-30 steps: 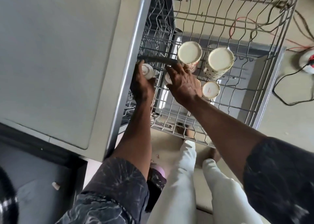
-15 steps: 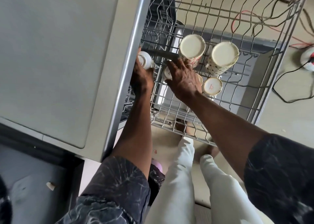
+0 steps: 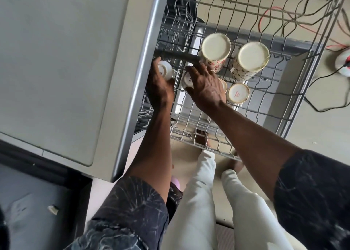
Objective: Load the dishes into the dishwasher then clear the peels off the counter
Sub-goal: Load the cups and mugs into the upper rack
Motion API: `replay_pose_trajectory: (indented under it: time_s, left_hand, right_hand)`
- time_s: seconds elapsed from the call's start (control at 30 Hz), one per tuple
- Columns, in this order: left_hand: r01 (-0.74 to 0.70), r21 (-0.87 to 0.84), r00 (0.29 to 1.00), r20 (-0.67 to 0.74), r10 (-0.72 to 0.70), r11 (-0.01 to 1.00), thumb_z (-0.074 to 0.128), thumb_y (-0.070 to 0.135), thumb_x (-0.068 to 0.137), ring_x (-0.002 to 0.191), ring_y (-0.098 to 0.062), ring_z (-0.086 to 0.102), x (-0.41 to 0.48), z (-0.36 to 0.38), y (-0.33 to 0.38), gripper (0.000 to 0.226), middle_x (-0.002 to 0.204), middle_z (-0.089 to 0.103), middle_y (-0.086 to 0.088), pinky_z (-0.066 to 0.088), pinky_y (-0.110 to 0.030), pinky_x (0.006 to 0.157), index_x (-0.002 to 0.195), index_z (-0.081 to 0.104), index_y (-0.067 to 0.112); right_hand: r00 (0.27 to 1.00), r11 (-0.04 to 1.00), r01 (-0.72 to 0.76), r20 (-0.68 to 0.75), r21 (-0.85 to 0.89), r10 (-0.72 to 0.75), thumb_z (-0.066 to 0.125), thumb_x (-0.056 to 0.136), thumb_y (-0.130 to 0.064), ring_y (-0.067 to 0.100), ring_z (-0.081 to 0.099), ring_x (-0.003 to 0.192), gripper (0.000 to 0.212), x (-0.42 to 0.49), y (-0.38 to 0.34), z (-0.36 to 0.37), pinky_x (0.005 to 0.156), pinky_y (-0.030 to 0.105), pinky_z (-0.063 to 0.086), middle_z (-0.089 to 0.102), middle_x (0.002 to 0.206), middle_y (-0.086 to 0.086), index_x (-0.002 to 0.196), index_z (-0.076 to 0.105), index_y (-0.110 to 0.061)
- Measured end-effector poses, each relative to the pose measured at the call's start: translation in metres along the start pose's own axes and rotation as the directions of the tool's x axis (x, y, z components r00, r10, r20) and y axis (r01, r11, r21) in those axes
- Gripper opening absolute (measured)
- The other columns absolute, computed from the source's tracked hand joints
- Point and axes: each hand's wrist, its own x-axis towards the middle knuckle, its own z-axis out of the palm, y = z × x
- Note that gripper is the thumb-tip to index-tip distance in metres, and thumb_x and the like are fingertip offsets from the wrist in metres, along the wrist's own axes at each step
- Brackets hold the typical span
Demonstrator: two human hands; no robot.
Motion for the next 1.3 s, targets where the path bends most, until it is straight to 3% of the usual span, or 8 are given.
replay_pose_trajectory:
  time_s: [0.2,0.37,0.57,0.7,0.87,1.1,1.23,1.3]
  left_hand:
    - [-0.040,0.041,0.999,-0.004,0.040,0.998,0.083,0.016,0.080,0.125,-0.022,0.053,0.013,0.016,-0.016,0.072,0.139,0.058,-0.003,0.046,-0.032,0.098,0.143,0.050,0.023]
    - [-0.064,0.113,0.997,-0.039,0.069,0.991,0.085,0.023,0.075,0.127,-0.018,0.052,0.016,0.026,-0.023,0.073,0.137,0.059,0.002,0.025,-0.023,0.092,0.141,0.052,0.027]
    - [-0.059,0.126,0.996,-0.065,0.068,0.990,0.081,0.013,0.079,0.129,-0.018,0.051,0.022,0.032,-0.028,0.072,0.141,0.057,0.000,0.025,-0.022,0.094,0.143,0.050,0.026]
    - [-0.063,0.187,0.995,-0.059,0.076,0.980,0.083,0.017,0.077,0.130,-0.018,0.049,0.026,0.036,-0.034,0.078,0.142,0.054,0.002,0.031,-0.031,0.100,0.145,0.046,0.031]
    - [-0.051,0.189,0.998,-0.033,0.059,0.981,0.077,0.008,0.083,0.130,-0.019,0.048,0.029,0.036,-0.035,0.076,0.143,0.053,0.000,0.026,-0.026,0.098,0.147,0.043,0.030]
    - [-0.029,0.204,1.000,0.010,0.028,0.978,0.072,0.007,0.089,0.135,-0.018,0.042,0.031,0.033,-0.030,0.078,0.151,0.045,-0.002,0.019,-0.017,0.091,0.154,0.033,0.028]
    - [-0.047,0.203,0.999,0.033,0.042,0.978,0.078,0.019,0.084,0.140,-0.022,0.038,0.030,0.030,-0.023,0.085,0.154,0.041,-0.005,0.029,-0.034,0.111,0.155,0.032,0.024]
    - [-0.031,0.200,0.999,0.048,0.021,0.979,0.075,0.020,0.087,0.142,-0.022,0.036,0.028,0.027,-0.020,0.082,0.156,0.038,-0.005,0.027,-0.031,0.112,0.155,0.030,0.023]
  right_hand:
    - [0.999,1.000,0.023,-0.024,-0.018,-0.023,0.072,0.089,-0.025,0.034,0.037,0.143,0.061,-0.003,-0.001,-0.003,0.121,0.040,0.025,0.047,0.148,0.016,0.143,0.049,-0.011]
    - [1.000,1.000,-0.003,0.030,-0.013,0.003,0.070,0.091,-0.030,0.035,0.033,0.144,0.063,0.000,-0.002,-0.003,0.116,0.042,0.033,0.044,0.149,0.015,0.147,0.044,-0.015]
    - [0.999,0.999,0.028,0.037,-0.033,-0.027,0.074,0.089,-0.027,0.037,0.040,0.137,0.063,0.003,0.001,-0.003,0.107,0.044,0.043,0.045,0.147,0.016,0.143,0.047,-0.013]
    - [0.999,0.999,0.024,0.030,-0.028,-0.023,0.075,0.088,-0.024,0.038,0.039,0.138,0.062,0.004,0.001,0.002,0.105,0.045,0.047,0.042,0.150,0.016,0.143,0.048,-0.013]
    - [0.999,0.999,0.024,0.038,-0.023,-0.023,0.070,0.092,-0.022,0.037,0.033,0.142,0.061,0.007,0.002,0.005,0.112,0.044,0.040,0.033,0.155,0.017,0.146,0.044,-0.014]
    - [0.999,1.000,-0.007,0.049,-0.009,0.008,0.071,0.090,-0.020,0.042,0.037,0.138,0.064,0.011,0.004,0.011,0.101,0.048,0.051,0.031,0.153,0.021,0.146,0.041,-0.017]
    - [0.998,1.000,-0.016,0.059,0.016,0.015,0.067,0.093,-0.017,0.043,0.033,0.141,0.065,0.009,0.003,0.012,0.105,0.047,0.048,0.027,0.156,0.021,0.150,0.037,-0.016]
    - [0.998,1.000,-0.017,0.057,0.025,0.015,0.064,0.094,-0.013,0.044,0.025,0.146,0.064,0.008,0.002,0.013,0.111,0.048,0.043,0.023,0.158,0.021,0.152,0.035,-0.016]
